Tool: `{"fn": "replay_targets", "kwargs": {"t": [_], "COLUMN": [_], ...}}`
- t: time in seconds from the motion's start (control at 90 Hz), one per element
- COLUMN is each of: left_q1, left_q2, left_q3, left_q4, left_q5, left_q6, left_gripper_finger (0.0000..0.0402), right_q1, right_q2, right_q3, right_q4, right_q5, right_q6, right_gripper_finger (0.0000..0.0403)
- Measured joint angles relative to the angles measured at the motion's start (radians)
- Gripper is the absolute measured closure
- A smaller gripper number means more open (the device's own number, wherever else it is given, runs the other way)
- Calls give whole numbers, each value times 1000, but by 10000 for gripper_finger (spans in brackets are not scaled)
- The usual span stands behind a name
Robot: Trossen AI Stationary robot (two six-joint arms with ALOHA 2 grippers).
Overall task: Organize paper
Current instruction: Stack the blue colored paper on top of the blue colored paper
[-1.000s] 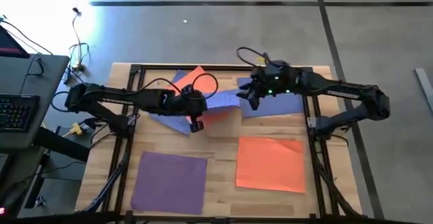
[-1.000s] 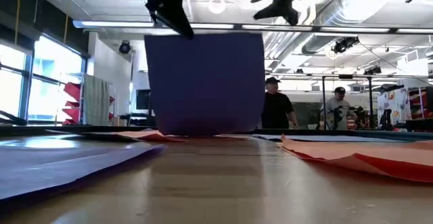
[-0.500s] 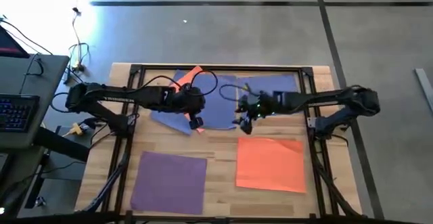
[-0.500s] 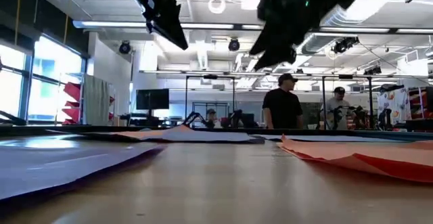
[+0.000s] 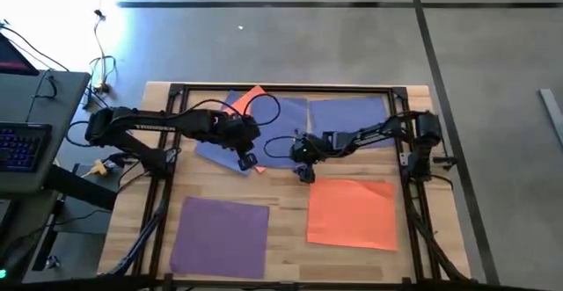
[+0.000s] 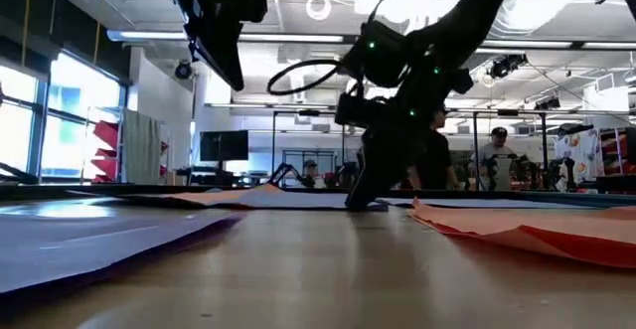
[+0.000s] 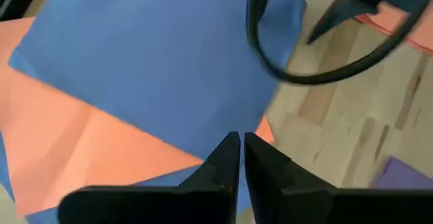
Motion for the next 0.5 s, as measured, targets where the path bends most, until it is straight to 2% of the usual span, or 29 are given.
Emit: {"fn": "replay_targets", "kwargs": {"t": [0.133, 0.356, 0.411, 0.5], "left_q1": [-3, -3, -3, -3], "left_q2": [0, -9, -20, -40], "left_q3": [0, 17, 33, 75], "left_q4": [-3, -7, -10, -22], "left_q5": [0, -9, -17, -56], "left_q6": [-5, -10, -12, -17], "left_gripper_finger": [401, 401, 401, 401], "right_q1": [11, 47, 55, 61], "right_q2": [38, 36, 8, -57], "right_q3": [4, 7, 8, 23], "right_q4": [-29, -34, -72, -152], "right_q5": [-6, 14, 13, -17], "right_q6": [18, 105, 143, 243], "right_gripper_finger": [183, 372, 391, 390]}}
